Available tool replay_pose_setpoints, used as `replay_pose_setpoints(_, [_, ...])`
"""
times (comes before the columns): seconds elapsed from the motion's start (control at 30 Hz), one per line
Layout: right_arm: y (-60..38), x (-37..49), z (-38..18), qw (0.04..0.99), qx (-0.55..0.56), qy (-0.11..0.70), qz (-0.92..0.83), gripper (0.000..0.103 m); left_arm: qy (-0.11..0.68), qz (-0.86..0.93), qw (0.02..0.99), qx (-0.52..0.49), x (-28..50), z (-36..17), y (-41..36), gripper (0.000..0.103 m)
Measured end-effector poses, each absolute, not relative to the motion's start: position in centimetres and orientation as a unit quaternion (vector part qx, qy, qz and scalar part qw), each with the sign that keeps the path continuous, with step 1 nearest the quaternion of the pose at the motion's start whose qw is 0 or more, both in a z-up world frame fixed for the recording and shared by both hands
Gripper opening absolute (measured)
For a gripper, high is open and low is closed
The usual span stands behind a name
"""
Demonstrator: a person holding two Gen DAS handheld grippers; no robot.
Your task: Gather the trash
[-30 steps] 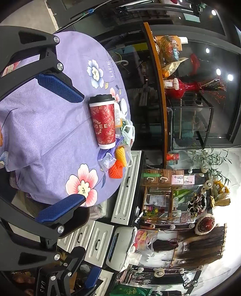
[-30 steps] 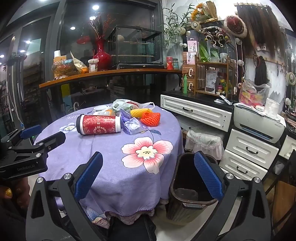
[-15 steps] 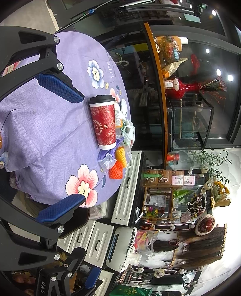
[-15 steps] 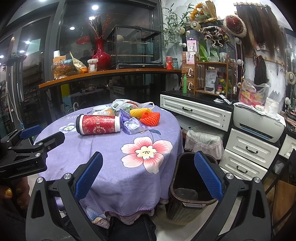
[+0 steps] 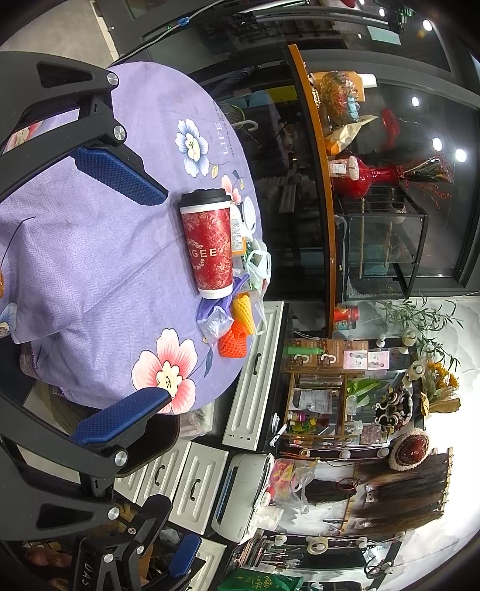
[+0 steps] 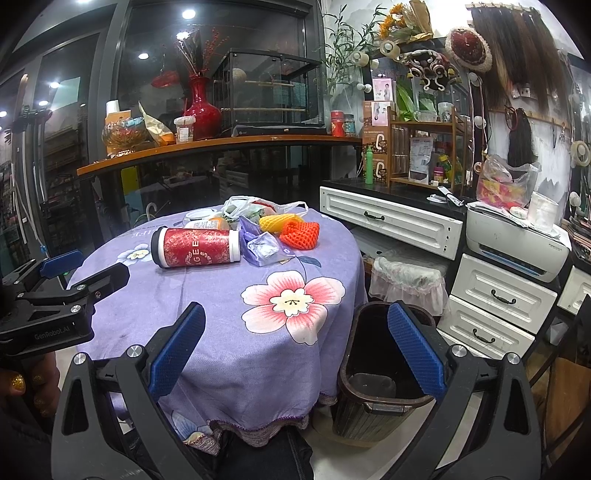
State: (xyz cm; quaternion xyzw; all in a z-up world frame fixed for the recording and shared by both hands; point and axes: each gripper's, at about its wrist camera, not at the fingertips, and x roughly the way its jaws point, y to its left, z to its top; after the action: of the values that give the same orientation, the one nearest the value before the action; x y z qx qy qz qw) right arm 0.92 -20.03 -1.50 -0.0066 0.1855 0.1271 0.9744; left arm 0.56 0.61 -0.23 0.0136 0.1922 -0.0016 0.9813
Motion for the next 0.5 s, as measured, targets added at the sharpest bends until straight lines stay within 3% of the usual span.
replay_pose_setpoints(0.5, [-19.91,0.94,-1.22,0.974,-0.006,0.186,0.127,0.098,0.193,-0.001,0.981,0.013,0.55,-0.2,0.57,0.098])
